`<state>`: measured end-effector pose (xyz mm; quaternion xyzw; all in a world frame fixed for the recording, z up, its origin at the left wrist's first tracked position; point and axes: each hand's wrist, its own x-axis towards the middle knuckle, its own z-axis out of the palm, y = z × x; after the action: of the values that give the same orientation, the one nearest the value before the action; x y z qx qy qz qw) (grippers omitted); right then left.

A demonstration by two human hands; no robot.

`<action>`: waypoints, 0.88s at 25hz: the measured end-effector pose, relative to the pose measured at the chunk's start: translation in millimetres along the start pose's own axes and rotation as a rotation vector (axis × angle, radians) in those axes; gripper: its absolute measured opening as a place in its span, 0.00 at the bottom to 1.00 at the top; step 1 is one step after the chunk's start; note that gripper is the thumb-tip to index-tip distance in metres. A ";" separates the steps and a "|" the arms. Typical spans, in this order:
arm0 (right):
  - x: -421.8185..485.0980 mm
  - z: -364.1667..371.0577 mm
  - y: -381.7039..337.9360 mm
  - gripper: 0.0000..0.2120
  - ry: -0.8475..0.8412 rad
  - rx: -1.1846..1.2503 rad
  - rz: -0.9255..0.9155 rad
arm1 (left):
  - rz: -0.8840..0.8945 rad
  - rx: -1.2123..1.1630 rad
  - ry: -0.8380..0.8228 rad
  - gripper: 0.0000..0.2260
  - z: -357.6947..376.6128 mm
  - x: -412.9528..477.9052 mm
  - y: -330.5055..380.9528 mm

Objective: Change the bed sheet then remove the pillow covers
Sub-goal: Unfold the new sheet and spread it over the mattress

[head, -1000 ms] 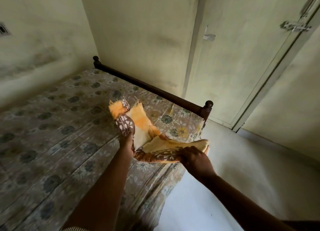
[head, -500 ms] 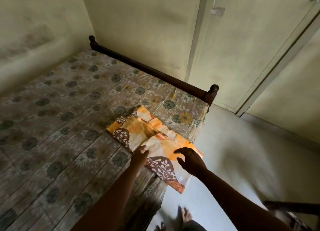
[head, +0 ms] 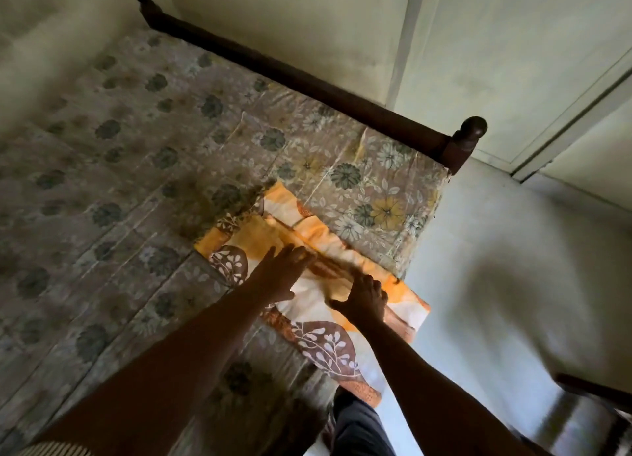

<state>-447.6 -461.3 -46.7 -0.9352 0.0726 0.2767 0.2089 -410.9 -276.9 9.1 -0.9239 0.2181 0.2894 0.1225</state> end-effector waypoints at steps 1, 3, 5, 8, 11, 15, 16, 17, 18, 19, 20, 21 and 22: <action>1.2 0.8 -0.2 0.32 0.007 -0.025 -0.032 | 0.043 0.051 0.064 0.36 2.2 7.4 -0.9; -3.3 -1.8 -2.4 0.19 -0.023 -0.007 -0.108 | 0.175 0.119 0.287 0.24 5.0 18.9 -0.3; -15.5 -3.7 -6.2 0.15 0.005 -0.050 -0.179 | 0.357 0.155 0.414 0.18 15.3 23.5 -5.4; -38.5 0.2 -12.3 0.16 0.046 -0.023 -0.278 | 0.547 0.118 0.570 0.19 12.7 2.3 -13.8; -75.9 16.0 -27.6 0.22 0.041 0.132 -0.407 | 0.651 -0.043 0.796 0.12 42.3 -40.8 -25.4; -129.6 62.7 -38.2 0.16 -0.065 -0.018 -0.337 | 0.387 -0.166 0.534 0.16 124.4 -113.8 -18.3; -144.6 75.2 -39.5 0.16 -0.107 -0.005 -0.347 | 0.242 -0.211 0.257 0.21 132.9 -134.6 -10.9; -158.2 85.2 -41.9 0.18 -0.172 0.005 -0.360 | 0.125 -0.243 0.088 0.22 143.7 -153.3 -3.9; -168.7 93.1 -44.5 0.20 -0.241 0.015 -0.379 | 0.052 -0.253 -0.030 0.21 151.4 -170.4 2.8; -175.0 97.5 -46.1 0.21 -0.281 0.028 -0.384 | 0.004 -0.308 -0.083 0.21 159.4 -180.2 6.4; -175.5 98.2 -46.4 0.21 -0.261 0.058 -0.370 | -0.024 -0.377 -0.076 0.21 158.6 -187.3 8.7; -173.3 93.6 -46.6 0.20 -0.196 0.095 -0.343 | -0.036 -0.415 -0.051 0.21 153.8 -189.0 9.4; -169.4 85.0 -46.8 0.19 -0.109 0.144 -0.312 | -0.055 -0.441 -0.022 0.21 149.0 -185.1 7.2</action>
<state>-618.9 -379.0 -2.0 -0.9014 -0.0652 0.2851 0.3194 -622.5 -169.2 -2.3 -0.9307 0.1226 0.3369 -0.0722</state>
